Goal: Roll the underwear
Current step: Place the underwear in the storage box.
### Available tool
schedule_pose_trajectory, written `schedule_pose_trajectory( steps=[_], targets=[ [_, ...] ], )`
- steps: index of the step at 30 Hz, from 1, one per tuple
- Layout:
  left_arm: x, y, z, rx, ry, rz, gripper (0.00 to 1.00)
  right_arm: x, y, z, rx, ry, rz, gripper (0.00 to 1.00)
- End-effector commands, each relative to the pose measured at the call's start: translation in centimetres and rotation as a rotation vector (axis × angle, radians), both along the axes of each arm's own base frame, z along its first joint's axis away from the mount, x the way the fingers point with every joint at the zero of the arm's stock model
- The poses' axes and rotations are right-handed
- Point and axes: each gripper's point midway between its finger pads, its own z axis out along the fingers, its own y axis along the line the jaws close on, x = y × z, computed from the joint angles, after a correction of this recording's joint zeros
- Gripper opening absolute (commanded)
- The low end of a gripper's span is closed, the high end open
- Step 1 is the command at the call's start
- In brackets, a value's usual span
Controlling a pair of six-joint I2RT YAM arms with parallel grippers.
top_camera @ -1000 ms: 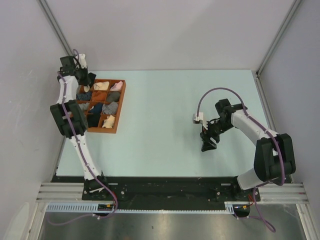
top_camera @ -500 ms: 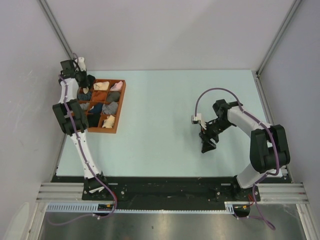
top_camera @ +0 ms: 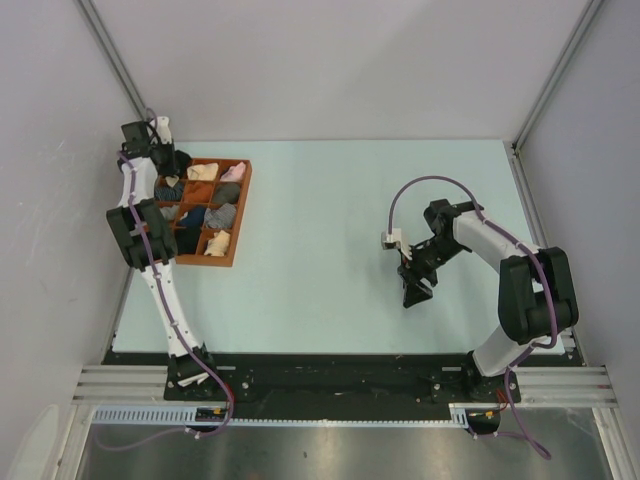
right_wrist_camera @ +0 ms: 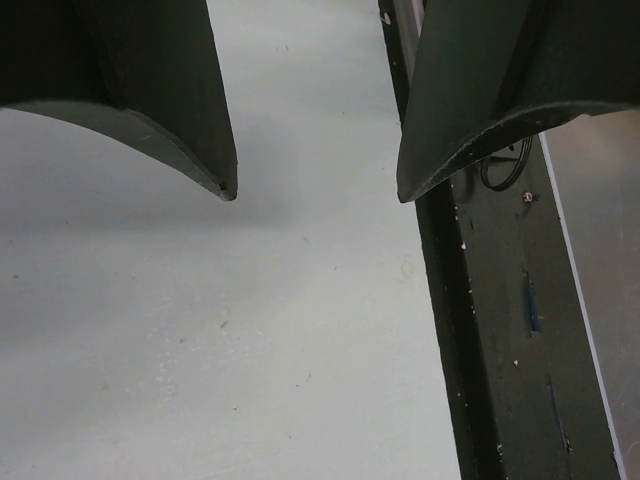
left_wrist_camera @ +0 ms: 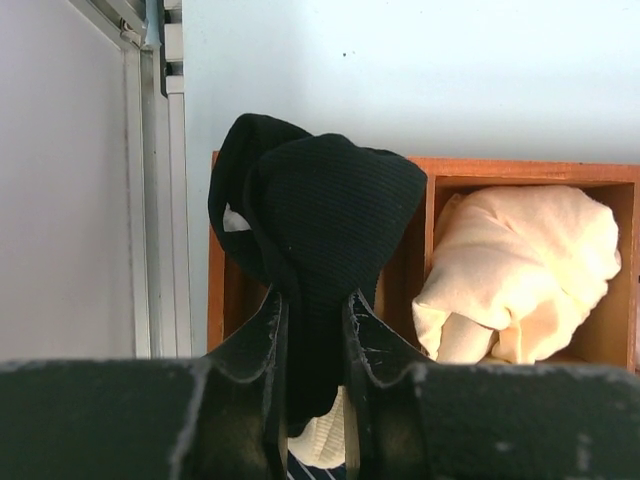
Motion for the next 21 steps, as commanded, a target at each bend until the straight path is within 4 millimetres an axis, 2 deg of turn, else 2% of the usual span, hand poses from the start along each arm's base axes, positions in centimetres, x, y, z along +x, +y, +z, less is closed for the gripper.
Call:
schedule_pose_trajectory(
  steps=[1,10,14,19,21],
  targets=[
    [-2.4,-0.7,-4.2,-0.019,0.152,-0.052,0.21,0.3,0.5,0.8,0.016,-0.019,0.023,0.69],
    [-6.9,-1.6,-9.0,-0.025,0.376,-0.125,0.2,0.1,0.5,1.2,0.024,-0.031,0.035,0.69],
    [-7.7,-2.5,-8.9,-0.051,0.394,-0.156,0.19,0.1,0.4,1.3,0.027,-0.034,0.037,0.69],
    [-9.7,-4.2,-8.8,-0.068,0.442,-0.196,0.19,-0.2,0.4,1.6,0.035,-0.04,0.047,0.69],
    [-10.9,-4.9,-9.7,-0.06,0.487,-0.215,0.2,-0.3,0.4,1.9,0.044,-0.045,0.05,0.69]
  ],
)
